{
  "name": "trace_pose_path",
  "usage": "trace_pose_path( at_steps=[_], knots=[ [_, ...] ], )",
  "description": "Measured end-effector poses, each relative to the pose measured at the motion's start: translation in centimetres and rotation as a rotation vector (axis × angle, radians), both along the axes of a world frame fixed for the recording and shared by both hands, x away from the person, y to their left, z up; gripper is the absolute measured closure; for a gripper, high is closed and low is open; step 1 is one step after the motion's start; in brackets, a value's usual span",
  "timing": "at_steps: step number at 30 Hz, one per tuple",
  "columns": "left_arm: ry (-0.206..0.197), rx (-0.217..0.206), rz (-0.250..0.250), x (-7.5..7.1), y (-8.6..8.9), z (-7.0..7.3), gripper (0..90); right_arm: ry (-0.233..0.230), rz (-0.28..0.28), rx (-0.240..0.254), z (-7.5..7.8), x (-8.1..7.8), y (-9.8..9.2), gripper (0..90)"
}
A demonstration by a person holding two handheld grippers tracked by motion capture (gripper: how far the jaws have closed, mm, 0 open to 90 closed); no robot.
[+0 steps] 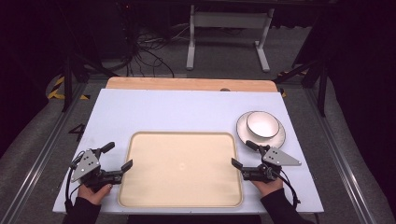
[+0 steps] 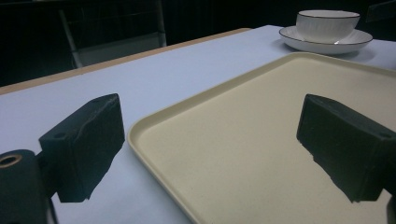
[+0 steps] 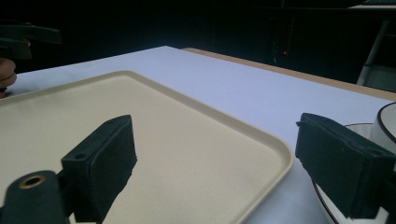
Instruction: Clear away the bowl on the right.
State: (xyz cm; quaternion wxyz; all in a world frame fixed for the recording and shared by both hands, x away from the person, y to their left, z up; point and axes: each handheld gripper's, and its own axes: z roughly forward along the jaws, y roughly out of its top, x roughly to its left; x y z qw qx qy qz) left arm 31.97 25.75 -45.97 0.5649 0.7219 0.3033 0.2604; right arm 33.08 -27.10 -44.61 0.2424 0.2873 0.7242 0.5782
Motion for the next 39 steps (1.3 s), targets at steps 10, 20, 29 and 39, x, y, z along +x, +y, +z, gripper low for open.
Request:
trace_pose_path(
  at_steps=[10,20,29,39],
  knots=[
    [-0.001,0.0,-0.001,0.0,0.0,0.0,8.3,-0.008,0.008,-0.003,0.0,-0.1,0.1,12.9],
    [-0.001,-0.001,-0.001,0.0,0.0,0.0,8.3,-0.01,0.011,-0.009,0.0,-0.1,0.1,13.4],
    [-0.001,-0.001,0.0,0.0,0.0,0.0,8.2,-0.008,0.015,-0.02,0.5,-0.2,0.1,16.7],
    [0.0,0.003,0.001,0.0,0.0,0.0,8.3,-0.024,0.034,-0.019,2.2,-0.6,0.0,17.5]
  ],
)
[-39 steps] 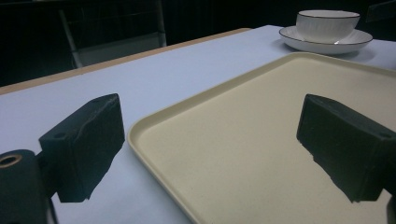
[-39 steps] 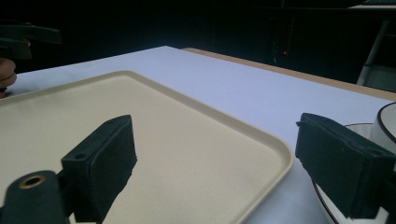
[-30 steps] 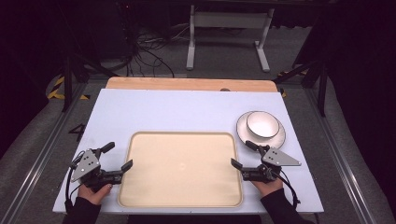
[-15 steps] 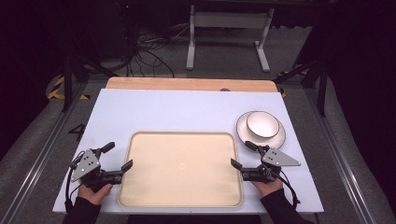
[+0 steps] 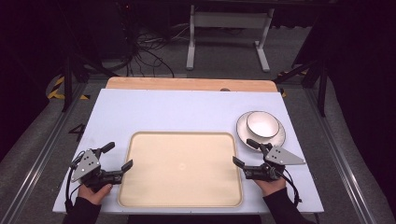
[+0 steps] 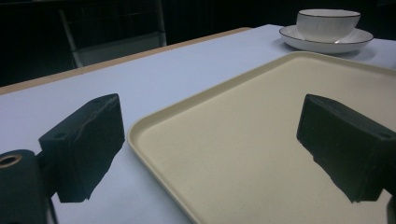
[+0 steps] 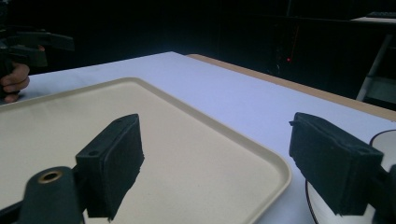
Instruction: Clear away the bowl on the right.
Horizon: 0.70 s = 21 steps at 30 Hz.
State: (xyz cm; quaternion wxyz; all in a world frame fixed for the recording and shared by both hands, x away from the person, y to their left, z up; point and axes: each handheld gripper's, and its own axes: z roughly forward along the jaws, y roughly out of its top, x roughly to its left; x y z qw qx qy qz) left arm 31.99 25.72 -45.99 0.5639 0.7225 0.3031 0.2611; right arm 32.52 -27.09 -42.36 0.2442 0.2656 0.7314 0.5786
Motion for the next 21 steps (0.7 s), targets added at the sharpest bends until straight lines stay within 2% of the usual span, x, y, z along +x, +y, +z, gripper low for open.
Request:
trace_pose_path(
  at_steps=[4,10,21],
  knots=[
    [0.0,0.0,0.001,0.0,0.0,0.0,8.3,-0.031,0.019,-0.005,1.1,-0.3,0.5,17.2],
    [0.0,0.0,0.003,0.0,0.0,0.0,8.3,-0.053,0.026,-0.016,2.0,-0.5,1.0,16.4],
    [0.0,0.0,0.002,0.0,0.0,0.0,8.2,-0.086,0.034,0.025,3.8,-0.6,1.7,13.9]
  ],
)
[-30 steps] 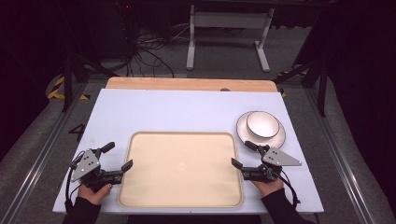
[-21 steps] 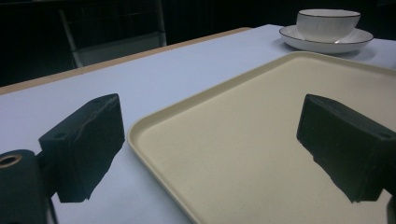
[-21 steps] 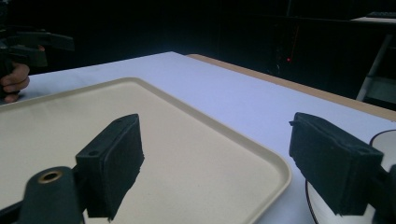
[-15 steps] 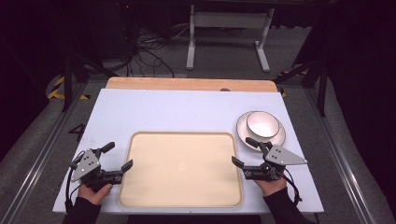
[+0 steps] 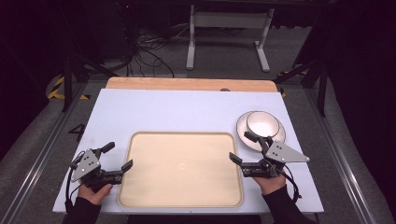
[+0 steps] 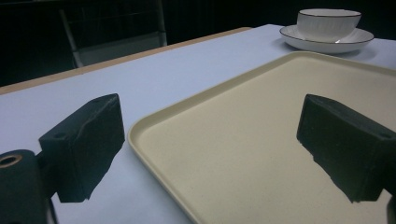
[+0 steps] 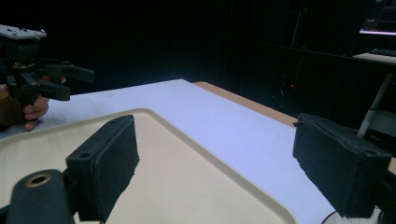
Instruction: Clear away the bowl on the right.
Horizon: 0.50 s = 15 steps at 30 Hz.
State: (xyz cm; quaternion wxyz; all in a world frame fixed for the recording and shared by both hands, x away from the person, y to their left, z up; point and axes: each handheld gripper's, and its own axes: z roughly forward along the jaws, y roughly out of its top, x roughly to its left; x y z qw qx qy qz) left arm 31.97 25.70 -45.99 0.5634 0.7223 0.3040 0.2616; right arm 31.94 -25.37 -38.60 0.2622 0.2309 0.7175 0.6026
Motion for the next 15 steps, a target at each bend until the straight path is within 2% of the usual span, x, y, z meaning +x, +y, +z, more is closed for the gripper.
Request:
trace_pose_path(
  at_steps=[5,10,15],
  knots=[
    [-0.001,-0.002,0.002,0.0,0.0,0.0,8.2,0.018,0.018,-0.016,0.5,0.2,0.5,13.2],
    [-0.001,-0.001,0.002,0.0,0.0,0.0,8.2,-0.015,0.026,-0.013,1.0,0.3,0.8,12.6],
    [0.0,-0.002,0.004,0.0,0.0,0.0,8.2,-0.01,0.03,-0.015,1.5,0.7,0.8,12.8]
  ],
)
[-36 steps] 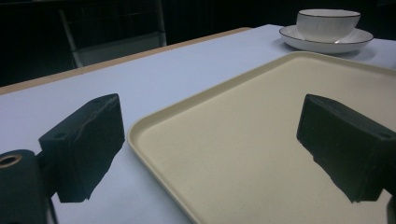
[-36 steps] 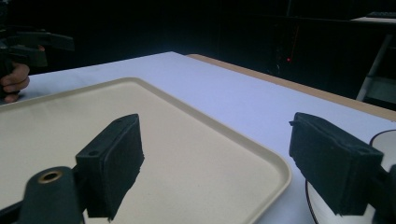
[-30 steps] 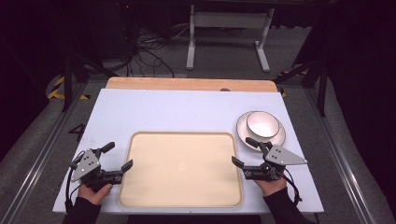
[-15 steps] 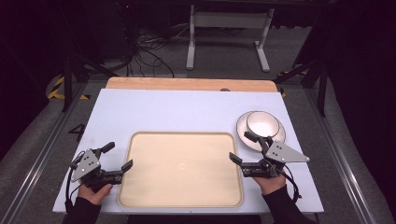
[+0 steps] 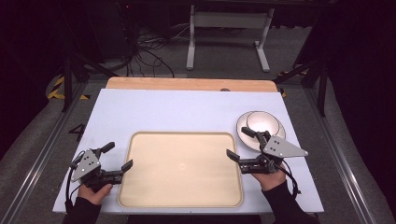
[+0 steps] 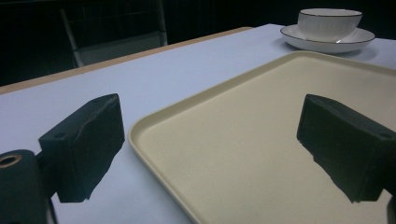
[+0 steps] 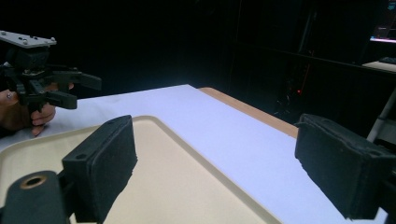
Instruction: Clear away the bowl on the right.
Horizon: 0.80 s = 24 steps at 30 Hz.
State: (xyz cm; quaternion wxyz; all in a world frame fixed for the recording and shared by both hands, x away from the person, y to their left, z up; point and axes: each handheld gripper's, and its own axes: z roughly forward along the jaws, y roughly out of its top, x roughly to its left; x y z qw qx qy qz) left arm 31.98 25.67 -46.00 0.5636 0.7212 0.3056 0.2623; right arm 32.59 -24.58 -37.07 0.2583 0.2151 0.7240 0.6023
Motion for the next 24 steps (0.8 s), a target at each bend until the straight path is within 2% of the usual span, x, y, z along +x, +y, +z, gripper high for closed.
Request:
trace_pose_path(
  at_steps=[11,17,20,24],
  knots=[
    [0.0,0.0,0.001,0.0,0.0,0.0,8.2,0.021,-0.066,-0.038,1.5,1.7,-1.4,13.9],
    [0.001,0.0,0.002,0.0,0.0,0.0,8.1,0.052,-0.097,-0.03,2.1,2.6,-2.4,13.4],
    [0.001,0.001,0.002,0.0,0.0,0.0,8.1,0.074,-0.142,-0.021,2.1,3.4,-3.4,13.0],
    [0.001,0.001,0.001,0.0,0.0,0.0,8.1,0.089,-0.166,-0.012,2.0,3.8,-4.1,12.2]
  ],
)
